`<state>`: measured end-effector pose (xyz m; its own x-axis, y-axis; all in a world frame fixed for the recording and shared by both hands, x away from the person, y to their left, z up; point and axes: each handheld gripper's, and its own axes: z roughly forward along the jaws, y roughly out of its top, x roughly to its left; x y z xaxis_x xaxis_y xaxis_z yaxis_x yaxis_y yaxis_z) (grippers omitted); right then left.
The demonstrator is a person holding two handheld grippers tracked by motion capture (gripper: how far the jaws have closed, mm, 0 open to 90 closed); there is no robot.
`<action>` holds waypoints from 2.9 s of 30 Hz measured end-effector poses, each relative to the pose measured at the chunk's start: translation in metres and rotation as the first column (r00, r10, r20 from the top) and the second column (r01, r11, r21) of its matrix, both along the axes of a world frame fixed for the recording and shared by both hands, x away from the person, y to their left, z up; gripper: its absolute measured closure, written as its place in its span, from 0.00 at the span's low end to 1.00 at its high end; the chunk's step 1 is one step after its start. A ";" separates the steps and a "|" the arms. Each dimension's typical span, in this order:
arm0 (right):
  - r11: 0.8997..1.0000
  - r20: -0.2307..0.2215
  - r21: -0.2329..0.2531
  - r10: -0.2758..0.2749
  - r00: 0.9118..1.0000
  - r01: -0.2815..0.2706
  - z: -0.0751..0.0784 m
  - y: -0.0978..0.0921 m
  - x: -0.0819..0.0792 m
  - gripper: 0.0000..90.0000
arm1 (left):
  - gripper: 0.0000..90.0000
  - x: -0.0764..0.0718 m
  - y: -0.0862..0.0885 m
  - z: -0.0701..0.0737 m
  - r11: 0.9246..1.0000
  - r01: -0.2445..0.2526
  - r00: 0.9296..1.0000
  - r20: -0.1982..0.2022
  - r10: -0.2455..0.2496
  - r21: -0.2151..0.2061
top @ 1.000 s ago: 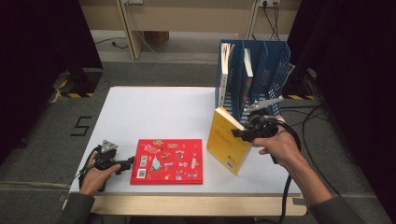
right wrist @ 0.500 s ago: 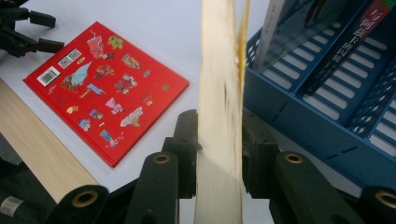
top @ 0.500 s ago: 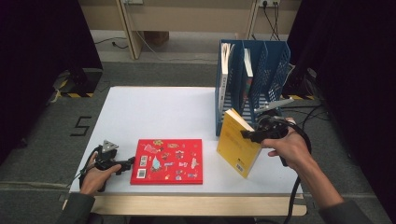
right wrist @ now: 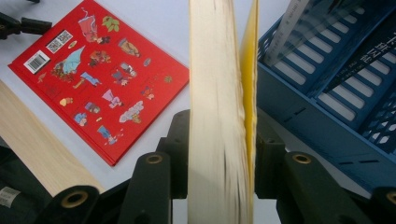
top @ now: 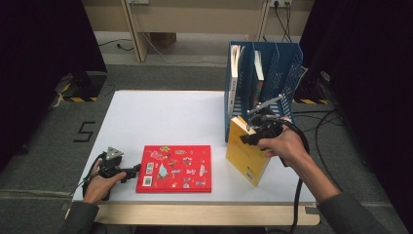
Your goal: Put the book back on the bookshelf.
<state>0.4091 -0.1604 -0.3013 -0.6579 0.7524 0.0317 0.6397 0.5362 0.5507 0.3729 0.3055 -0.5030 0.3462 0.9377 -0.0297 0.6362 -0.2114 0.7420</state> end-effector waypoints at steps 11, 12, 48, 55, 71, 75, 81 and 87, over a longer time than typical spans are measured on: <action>0.998 -0.022 -0.059 0.035 0.999 -0.036 -0.006 0.005 0.008 0.78 | 0.16 0.000 0.000 0.000 1.000 0.000 1.000 -0.001 0.000 0.001; 0.997 -0.023 -0.069 0.044 0.999 -0.046 -0.006 0.005 0.007 0.78 | 0.16 0.000 0.000 0.000 1.000 0.000 1.000 -0.001 0.000 0.000; 1.000 0.123 0.007 -0.019 0.992 0.018 0.037 -0.050 -0.022 0.82 | 0.15 0.000 0.001 -0.002 1.000 0.012 1.000 0.013 -0.012 -0.001; 0.998 0.147 0.003 -0.060 0.987 0.061 0.054 -0.065 -0.025 0.82 | 0.15 0.000 0.001 -0.002 1.000 0.012 1.000 0.013 -0.012 -0.001; 0.986 0.206 0.021 -0.166 0.964 0.166 0.090 -0.092 -0.009 0.82 | 0.15 0.000 0.001 -0.002 1.000 0.012 1.000 0.013 -0.012 -0.001; 0.980 0.218 0.010 -0.197 0.956 0.200 0.099 -0.098 0.001 0.82 | 0.15 0.000 0.001 -0.002 1.000 0.012 1.000 0.013 -0.012 -0.001; 0.970 0.235 -0.004 -0.237 0.943 0.245 0.108 -0.098 0.022 0.82 | 0.15 0.000 0.001 -0.002 1.000 0.011 1.000 0.014 -0.011 0.000; 0.961 0.238 0.020 -0.272 0.932 0.275 0.109 -0.094 0.046 0.82 | 0.15 0.000 0.001 -0.002 1.000 0.011 1.000 0.015 -0.011 0.003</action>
<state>0.4550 -0.2544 -0.1918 -0.4139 0.9036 -0.1107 0.6147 0.3671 0.6981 0.3726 0.3065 -0.5050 0.3570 0.9339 -0.0219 0.6226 -0.2203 0.7509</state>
